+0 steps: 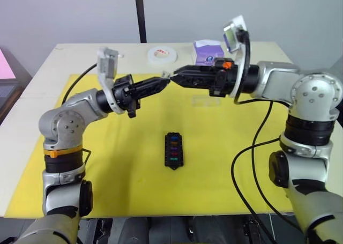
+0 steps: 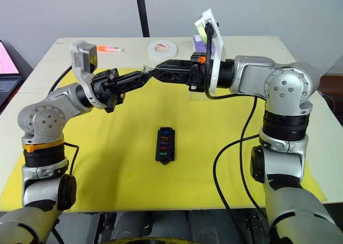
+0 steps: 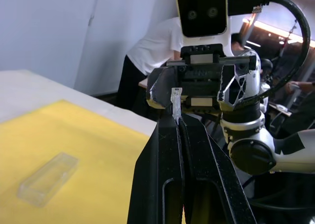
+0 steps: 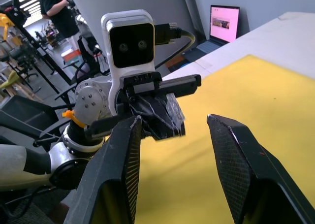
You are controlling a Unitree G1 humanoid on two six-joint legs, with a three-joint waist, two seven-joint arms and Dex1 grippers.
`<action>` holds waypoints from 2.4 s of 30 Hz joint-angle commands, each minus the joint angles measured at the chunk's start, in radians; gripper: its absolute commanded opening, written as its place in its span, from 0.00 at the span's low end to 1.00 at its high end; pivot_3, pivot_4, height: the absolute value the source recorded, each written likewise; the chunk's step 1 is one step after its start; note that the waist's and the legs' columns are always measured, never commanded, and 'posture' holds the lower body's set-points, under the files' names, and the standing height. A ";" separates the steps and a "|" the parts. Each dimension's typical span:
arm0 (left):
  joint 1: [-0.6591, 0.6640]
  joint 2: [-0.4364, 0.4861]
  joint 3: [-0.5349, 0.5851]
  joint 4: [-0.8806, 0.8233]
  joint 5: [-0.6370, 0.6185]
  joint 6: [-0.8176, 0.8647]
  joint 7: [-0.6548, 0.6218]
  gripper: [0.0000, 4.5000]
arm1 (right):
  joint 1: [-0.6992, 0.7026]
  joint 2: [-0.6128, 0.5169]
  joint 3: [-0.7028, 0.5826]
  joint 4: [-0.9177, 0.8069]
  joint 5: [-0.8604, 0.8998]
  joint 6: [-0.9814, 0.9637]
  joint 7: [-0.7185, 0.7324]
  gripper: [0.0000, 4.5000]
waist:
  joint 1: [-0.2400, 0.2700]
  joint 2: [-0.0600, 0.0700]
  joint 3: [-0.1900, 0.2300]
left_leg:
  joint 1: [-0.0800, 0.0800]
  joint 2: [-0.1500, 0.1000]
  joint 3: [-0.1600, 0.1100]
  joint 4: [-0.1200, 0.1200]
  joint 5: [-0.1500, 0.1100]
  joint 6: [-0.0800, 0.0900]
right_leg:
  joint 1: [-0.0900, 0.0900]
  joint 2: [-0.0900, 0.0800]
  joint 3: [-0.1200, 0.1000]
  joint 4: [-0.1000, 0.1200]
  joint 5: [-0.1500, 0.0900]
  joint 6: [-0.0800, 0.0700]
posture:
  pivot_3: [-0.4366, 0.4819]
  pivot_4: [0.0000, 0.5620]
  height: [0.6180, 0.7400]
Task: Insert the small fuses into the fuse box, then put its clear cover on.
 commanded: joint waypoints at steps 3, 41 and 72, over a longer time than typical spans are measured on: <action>-0.020 0.009 -0.004 -0.011 -0.033 -0.027 0.007 0.00 | -0.018 0.010 -0.028 -0.025 0.045 -0.006 -0.025 0.50 | -0.003 0.000 0.000 | 0.000 0.000 0.000 0.000 0.000 0.000 | 0.000 0.000 0.000 0.000 0.000 0.000 | 0.48 0.27 1.00; 0.118 0.483 -0.138 -0.010 0.198 -0.205 -0.257 1.00 | 0.095 -0.197 0.270 -0.082 -0.271 -0.422 0.267 0.00 | -0.019 0.001 0.001 | -0.001 0.000 0.001 -0.004 0.000 0.000 | -0.002 -0.001 0.000 -0.004 -0.004 -0.006 | 0.48 0.27 1.00; 0.269 0.525 -0.232 -0.099 0.349 -0.363 -0.329 1.00 | 0.275 -0.145 0.555 -0.011 -0.740 -0.765 0.442 0.00 | -0.018 0.001 0.001 | -0.005 0.000 0.004 -0.002 0.000 0.000 | -0.007 -0.001 0.002 -0.002 -0.003 -0.006 | 0.48 0.27 1.00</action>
